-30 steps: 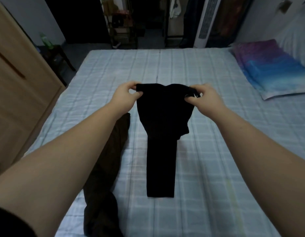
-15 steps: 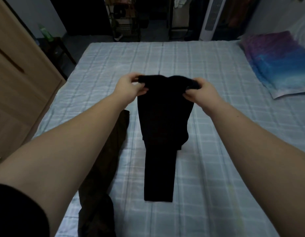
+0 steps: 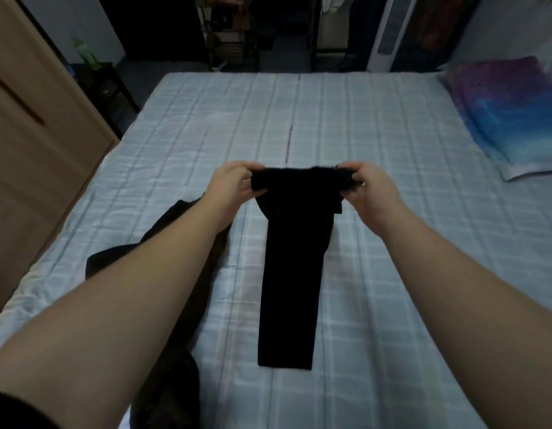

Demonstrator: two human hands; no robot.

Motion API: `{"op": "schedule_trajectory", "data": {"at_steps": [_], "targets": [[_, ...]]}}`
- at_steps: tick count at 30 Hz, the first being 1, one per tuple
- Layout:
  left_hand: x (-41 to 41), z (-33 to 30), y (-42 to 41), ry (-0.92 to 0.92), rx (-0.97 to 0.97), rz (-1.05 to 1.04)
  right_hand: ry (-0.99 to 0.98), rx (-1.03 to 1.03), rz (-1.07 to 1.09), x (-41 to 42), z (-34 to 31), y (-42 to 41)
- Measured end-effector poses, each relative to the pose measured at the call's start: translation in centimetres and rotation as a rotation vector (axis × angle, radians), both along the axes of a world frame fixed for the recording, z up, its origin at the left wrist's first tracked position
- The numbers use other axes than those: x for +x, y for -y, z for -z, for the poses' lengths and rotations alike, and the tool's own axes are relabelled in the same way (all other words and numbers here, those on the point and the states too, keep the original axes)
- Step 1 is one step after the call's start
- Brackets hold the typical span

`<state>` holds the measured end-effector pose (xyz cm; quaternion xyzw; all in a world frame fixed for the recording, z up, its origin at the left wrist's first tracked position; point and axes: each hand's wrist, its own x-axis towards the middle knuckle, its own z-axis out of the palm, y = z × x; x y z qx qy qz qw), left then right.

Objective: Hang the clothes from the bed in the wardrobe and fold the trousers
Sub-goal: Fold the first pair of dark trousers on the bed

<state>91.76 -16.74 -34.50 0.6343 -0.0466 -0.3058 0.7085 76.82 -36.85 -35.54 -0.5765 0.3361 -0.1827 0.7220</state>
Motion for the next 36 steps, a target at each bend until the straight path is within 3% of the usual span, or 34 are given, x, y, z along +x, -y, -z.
{"op": "schedule_trajectory", "data": {"at_steps": [4, 8, 14, 17, 25, 29, 32, 36], "targets": [[-4.9, 7.7, -4.0, -0.023, 0.152, -0.001, -0.116, 0.112, 0.07, -4.4, 7.3, -4.9], [-10.3, 16.3, -8.7, -0.042, 0.256, 0.021, -0.292, 0.039, 0.059, -9.7, 16.9, -10.3], [-15.6, 26.5, -13.5, -0.329, 0.322, 0.004, -0.351, 0.17, 0.116, -15.6, 25.5, -16.4], [-16.9, 30.2, -14.7, -0.352, 0.439, 0.016, -0.42, 0.14, 0.121, -17.2, 28.3, -17.6], [-18.0, 30.7, -15.4, -0.155, 0.62, 0.057, -0.55, -0.035, 0.229, -17.0, 29.3, -18.8], [-18.5, 31.1, -16.1, -0.13, 0.677, 0.128, -0.602, -0.107, 0.132, -17.2, 29.4, -19.6], [-18.7, 31.4, -16.1, -0.176, 0.661, 0.144, -0.64, -0.04, 0.147, -17.6, 30.2, -19.7], [-18.2, 31.0, -14.9, -0.381, 0.528, 0.08, -0.598, 0.196, 0.265, -17.1, 31.5, -19.7]]}}
